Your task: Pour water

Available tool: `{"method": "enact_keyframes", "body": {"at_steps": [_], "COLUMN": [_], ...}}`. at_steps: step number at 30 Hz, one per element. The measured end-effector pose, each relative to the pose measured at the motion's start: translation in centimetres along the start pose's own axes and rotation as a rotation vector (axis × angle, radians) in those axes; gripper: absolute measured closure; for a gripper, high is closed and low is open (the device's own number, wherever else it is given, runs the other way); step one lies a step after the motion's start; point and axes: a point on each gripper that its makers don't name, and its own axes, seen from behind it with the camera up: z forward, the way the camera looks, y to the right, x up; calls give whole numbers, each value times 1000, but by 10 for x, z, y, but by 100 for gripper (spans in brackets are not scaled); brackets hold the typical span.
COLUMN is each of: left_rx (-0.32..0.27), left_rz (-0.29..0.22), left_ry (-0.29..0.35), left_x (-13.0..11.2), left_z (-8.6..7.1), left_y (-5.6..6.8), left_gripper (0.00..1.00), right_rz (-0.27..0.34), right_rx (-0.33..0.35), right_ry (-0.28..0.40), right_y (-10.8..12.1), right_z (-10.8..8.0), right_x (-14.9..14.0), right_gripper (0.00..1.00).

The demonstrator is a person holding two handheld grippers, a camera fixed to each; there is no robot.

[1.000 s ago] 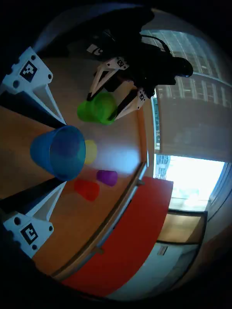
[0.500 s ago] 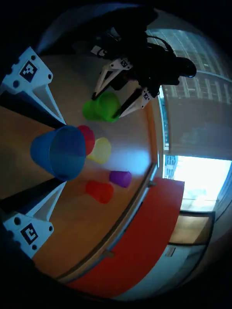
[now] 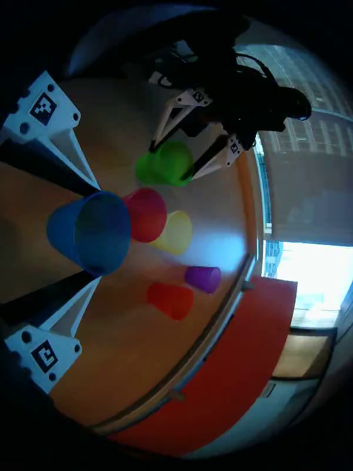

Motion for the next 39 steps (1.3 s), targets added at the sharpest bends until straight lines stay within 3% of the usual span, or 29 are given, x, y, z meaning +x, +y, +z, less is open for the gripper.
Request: {"method": "enact_keyframes", "body": {"at_steps": [18, 39], "left_rx": [3, 10], "left_rz": [-27, -30], "left_ry": [-17, -12], "left_x": [-13, -17], "left_z": [7, 10], "left_y": [-3, -3], "left_gripper": [12, 12], "right_rz": [-7, -7], "right_rx": [9, 17], "right_ry": [-43, -47], "right_y": [-2, -6], "right_z": [14, 25], "right_x": [-19, -26], "right_gripper": [9, 9]}}
